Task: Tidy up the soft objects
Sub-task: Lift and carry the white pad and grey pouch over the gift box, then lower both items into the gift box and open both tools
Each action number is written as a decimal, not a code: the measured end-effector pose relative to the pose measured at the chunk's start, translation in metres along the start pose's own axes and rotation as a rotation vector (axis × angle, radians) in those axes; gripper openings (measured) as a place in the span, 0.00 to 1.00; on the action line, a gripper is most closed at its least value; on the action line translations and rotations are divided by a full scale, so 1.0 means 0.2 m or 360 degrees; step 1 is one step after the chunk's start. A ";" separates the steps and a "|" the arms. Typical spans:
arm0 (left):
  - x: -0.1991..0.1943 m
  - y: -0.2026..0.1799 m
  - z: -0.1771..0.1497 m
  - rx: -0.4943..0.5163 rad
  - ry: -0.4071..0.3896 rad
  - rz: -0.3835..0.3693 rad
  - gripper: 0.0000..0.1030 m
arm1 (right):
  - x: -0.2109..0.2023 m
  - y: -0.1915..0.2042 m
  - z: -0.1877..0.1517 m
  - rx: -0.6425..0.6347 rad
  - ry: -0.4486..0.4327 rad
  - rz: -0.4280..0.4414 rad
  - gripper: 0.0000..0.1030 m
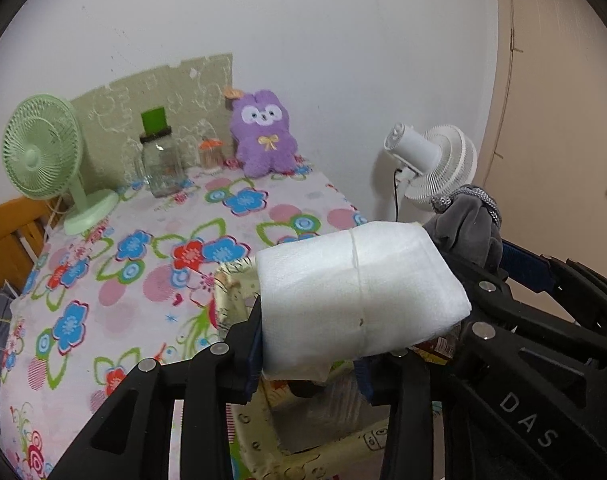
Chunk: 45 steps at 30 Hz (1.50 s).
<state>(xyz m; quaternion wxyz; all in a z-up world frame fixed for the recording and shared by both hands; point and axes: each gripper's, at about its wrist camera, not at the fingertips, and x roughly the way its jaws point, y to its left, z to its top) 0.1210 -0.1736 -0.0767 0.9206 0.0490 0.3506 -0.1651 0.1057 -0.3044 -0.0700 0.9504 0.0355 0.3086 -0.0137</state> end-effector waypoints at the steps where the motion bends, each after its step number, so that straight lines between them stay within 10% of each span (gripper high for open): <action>1: 0.02 0.00 0.00 0.0001 0.0017 -0.0008 0.39 | 0.01 -0.01 0.00 0.0001 0.0007 -0.0003 0.52; 6: 0.07 -0.02 -0.01 0.0015 0.0064 -0.0018 0.46 | 0.05 -0.03 -0.02 0.0005 0.0030 -0.0020 0.52; 14: 0.11 -0.01 0.00 0.0022 0.0061 0.0026 0.93 | 0.11 -0.04 -0.03 0.0012 0.0060 -0.0014 0.52; 37: 0.06 -0.01 -0.08 0.0102 0.0140 0.0014 0.99 | 0.14 0.06 -0.11 0.0021 0.0177 0.0170 0.54; 45: 0.01 0.02 -0.09 0.0078 0.0117 0.0019 0.99 | 0.05 0.09 -0.13 0.0003 0.0101 0.0176 0.78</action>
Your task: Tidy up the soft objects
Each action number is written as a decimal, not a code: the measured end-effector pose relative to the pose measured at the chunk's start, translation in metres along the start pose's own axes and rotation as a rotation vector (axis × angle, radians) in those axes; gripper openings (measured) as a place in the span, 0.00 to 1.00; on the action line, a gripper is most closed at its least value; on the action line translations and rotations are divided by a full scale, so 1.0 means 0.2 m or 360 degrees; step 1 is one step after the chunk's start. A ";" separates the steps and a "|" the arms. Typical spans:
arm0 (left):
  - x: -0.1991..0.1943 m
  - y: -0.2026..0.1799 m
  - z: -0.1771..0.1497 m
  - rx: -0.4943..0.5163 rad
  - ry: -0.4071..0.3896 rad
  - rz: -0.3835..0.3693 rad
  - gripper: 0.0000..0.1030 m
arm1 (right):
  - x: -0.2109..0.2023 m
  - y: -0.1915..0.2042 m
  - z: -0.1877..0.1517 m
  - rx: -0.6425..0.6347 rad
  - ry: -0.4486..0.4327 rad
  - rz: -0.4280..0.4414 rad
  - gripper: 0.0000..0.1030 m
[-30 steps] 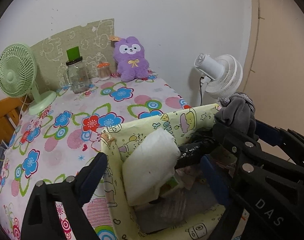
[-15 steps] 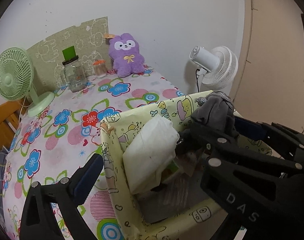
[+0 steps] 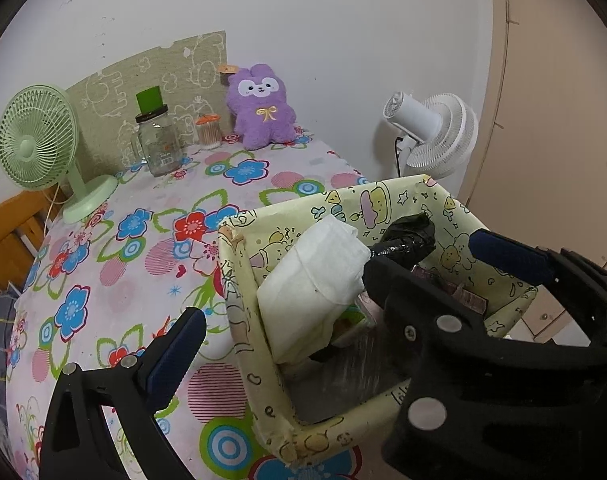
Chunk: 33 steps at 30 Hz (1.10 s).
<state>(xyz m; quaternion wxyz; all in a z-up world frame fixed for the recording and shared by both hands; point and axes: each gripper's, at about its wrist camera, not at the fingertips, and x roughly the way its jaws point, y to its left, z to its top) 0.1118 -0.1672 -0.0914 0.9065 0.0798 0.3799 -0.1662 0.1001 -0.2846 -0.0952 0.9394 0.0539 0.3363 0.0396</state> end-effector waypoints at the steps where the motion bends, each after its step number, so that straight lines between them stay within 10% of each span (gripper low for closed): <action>1: -0.01 0.00 0.00 -0.0001 -0.0006 -0.0002 0.99 | -0.01 0.00 0.00 -0.0004 -0.0003 -0.0002 0.78; 33: -0.49 0.41 -0.10 -0.0256 -0.0277 0.0214 0.99 | -0.35 0.37 0.02 -0.0051 -0.0234 -0.0050 0.93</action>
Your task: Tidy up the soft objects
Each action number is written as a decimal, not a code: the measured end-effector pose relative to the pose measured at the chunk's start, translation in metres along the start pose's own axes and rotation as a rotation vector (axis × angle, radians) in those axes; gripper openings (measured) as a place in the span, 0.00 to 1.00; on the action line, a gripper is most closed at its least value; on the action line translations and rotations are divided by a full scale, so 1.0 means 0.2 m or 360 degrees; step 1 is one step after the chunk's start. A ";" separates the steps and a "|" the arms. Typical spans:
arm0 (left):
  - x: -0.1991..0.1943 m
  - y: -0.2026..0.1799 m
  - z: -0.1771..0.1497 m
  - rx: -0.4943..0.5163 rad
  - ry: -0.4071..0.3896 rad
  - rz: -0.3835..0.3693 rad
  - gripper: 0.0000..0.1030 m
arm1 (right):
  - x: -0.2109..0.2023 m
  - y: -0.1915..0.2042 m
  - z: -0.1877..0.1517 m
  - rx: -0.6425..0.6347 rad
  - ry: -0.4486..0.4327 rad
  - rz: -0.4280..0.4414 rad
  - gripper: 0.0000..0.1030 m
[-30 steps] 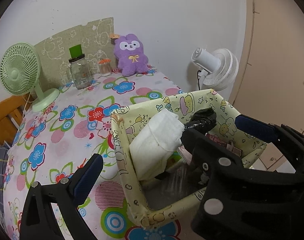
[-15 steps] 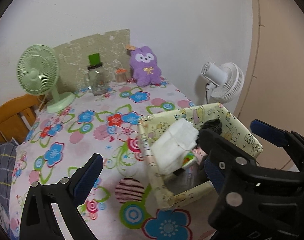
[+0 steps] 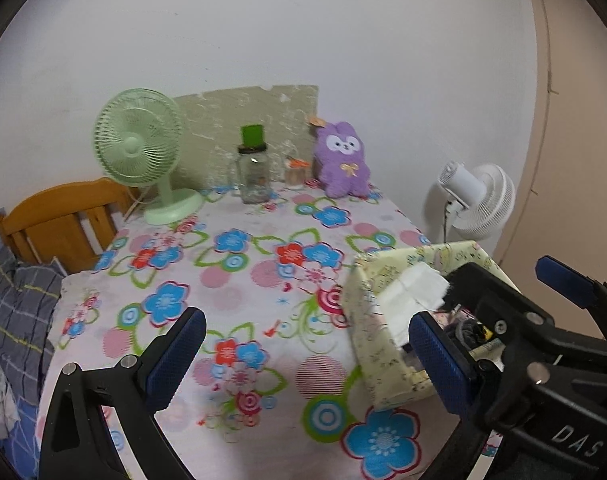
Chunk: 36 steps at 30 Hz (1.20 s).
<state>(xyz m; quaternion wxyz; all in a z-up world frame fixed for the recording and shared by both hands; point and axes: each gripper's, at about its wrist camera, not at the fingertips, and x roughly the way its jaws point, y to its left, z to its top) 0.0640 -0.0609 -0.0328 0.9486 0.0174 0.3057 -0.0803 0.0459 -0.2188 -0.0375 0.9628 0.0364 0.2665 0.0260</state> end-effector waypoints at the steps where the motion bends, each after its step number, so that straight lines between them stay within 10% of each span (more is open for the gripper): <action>1: -0.02 0.02 0.00 -0.0011 -0.0011 0.0012 0.99 | -0.01 0.01 0.00 -0.0003 -0.0007 0.0005 0.94; 36: -0.48 0.42 -0.07 -0.0111 -0.0300 0.0202 1.00 | -0.33 0.29 0.01 -0.0031 -0.0199 0.0045 1.00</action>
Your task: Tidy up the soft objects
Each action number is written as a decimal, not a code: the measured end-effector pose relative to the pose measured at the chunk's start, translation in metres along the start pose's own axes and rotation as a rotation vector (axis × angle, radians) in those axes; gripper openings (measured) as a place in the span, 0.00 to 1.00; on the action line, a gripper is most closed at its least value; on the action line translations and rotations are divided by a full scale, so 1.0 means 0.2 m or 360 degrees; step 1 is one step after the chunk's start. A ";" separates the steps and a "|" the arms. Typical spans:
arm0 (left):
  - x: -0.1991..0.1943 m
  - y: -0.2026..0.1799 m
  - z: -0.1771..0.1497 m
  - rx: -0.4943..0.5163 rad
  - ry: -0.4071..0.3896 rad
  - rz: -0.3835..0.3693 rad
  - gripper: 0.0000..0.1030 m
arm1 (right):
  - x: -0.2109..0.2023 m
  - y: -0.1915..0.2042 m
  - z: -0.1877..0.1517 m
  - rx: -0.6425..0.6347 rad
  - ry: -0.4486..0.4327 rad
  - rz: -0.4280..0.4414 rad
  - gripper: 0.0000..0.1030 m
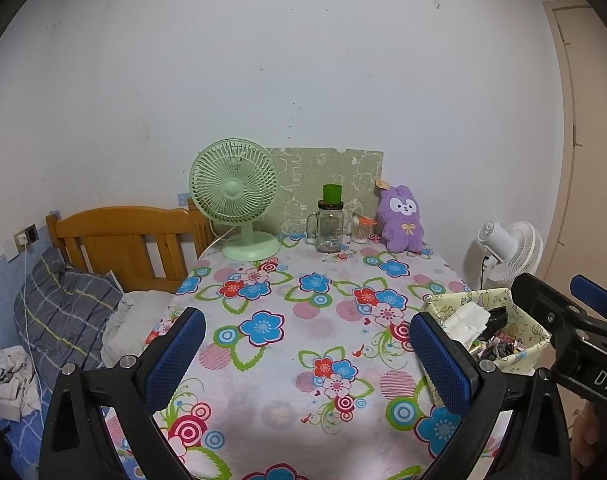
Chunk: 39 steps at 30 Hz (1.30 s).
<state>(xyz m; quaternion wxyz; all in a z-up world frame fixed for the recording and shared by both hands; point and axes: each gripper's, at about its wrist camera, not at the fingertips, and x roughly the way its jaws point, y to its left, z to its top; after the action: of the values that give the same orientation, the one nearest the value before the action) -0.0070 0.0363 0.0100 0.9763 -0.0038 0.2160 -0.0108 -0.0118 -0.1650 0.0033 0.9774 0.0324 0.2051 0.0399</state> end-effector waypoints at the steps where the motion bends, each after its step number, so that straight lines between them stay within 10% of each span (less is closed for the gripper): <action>1: 0.00 0.00 0.00 0.0005 -0.0001 0.0004 1.00 | 0.00 0.00 0.00 0.0000 0.0001 -0.0002 1.00; 39: 0.04 -0.02 0.04 -0.0040 -0.0010 0.0007 1.00 | 0.06 -0.04 0.02 -0.0038 0.0000 -0.0050 1.00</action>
<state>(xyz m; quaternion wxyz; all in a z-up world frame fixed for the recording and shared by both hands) 0.0039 0.0311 0.0145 0.9769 -0.0157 0.2129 -0.0059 0.0005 -0.1730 0.0010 0.9782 0.0177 0.2050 0.0270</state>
